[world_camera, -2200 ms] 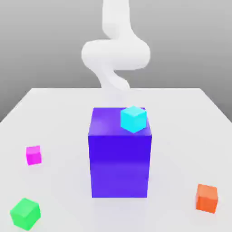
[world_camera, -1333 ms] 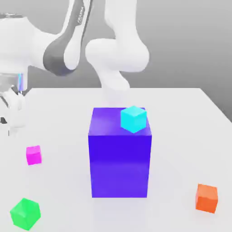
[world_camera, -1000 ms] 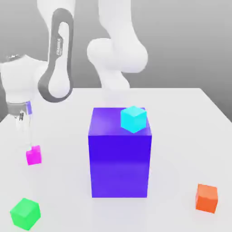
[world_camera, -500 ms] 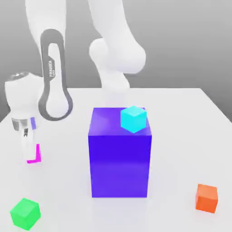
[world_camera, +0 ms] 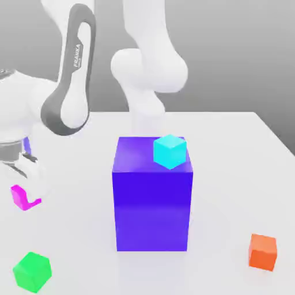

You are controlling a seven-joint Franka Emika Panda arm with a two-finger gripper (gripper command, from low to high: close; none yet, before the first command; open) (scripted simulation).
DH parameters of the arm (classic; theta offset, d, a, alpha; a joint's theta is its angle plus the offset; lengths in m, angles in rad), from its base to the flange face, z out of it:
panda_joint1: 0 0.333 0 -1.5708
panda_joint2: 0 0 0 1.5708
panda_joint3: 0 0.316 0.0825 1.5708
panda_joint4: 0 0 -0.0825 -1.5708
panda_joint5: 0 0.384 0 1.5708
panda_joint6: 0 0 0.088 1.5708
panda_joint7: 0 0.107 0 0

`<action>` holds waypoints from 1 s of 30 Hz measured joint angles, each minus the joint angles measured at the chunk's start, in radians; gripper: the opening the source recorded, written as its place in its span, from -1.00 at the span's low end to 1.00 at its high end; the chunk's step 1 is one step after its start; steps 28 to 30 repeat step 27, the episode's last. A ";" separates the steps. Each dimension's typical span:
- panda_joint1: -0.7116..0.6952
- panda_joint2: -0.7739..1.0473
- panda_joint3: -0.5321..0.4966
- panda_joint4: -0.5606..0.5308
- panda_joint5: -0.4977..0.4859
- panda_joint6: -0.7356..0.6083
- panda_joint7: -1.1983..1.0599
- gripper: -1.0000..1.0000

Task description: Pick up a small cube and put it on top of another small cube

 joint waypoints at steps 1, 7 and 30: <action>0.004 0.009 0.017 0.024 -0.006 -0.015 -0.041 -1.00; 0.042 0.064 0.112 0.169 -0.046 -0.106 -0.286 -1.00; 0.073 0.248 0.150 0.250 -0.049 -0.036 -0.415 -1.00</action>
